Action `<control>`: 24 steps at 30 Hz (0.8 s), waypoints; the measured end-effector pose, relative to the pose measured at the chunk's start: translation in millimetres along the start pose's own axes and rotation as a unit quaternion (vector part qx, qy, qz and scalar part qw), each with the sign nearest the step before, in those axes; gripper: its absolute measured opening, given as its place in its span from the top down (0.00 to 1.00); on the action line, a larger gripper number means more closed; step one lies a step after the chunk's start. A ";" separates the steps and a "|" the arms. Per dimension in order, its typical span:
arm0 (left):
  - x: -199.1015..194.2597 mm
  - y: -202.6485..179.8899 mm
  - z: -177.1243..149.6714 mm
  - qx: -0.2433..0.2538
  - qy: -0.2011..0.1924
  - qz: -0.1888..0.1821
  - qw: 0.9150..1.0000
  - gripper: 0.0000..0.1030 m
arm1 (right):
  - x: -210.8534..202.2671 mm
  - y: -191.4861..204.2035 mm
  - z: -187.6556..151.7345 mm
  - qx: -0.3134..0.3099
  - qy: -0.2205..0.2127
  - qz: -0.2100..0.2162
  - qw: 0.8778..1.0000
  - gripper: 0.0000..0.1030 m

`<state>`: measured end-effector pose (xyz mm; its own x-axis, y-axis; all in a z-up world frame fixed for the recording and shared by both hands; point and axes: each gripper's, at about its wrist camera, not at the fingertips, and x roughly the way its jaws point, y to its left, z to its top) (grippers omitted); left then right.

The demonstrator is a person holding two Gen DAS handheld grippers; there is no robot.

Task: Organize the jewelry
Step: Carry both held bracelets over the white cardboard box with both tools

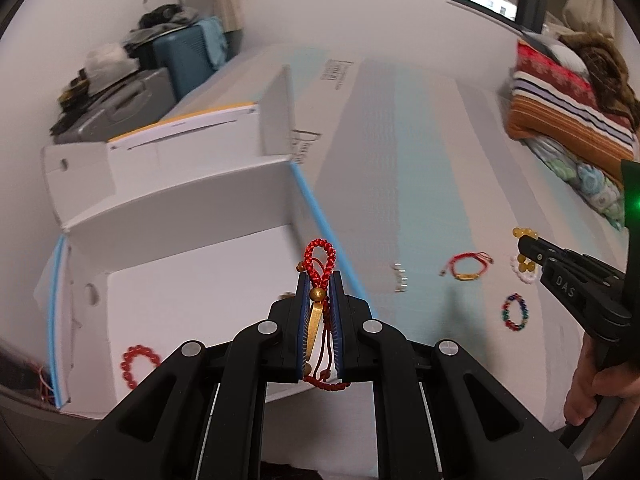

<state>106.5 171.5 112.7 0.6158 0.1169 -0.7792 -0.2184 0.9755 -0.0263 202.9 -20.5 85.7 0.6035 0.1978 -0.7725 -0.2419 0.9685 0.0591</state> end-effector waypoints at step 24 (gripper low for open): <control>14.7 142.2 -24.2 -0.081 0.037 0.082 0.993 0.91 | 7.7 165.9 -12.1 -0.099 0.004 0.088 0.991 0.91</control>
<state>66.2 307.4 82.3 0.5057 0.2520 -0.8251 -0.4342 0.9008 0.0090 158.2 139.8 81.9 0.5330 0.3585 -0.7664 -0.4873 0.8706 0.0684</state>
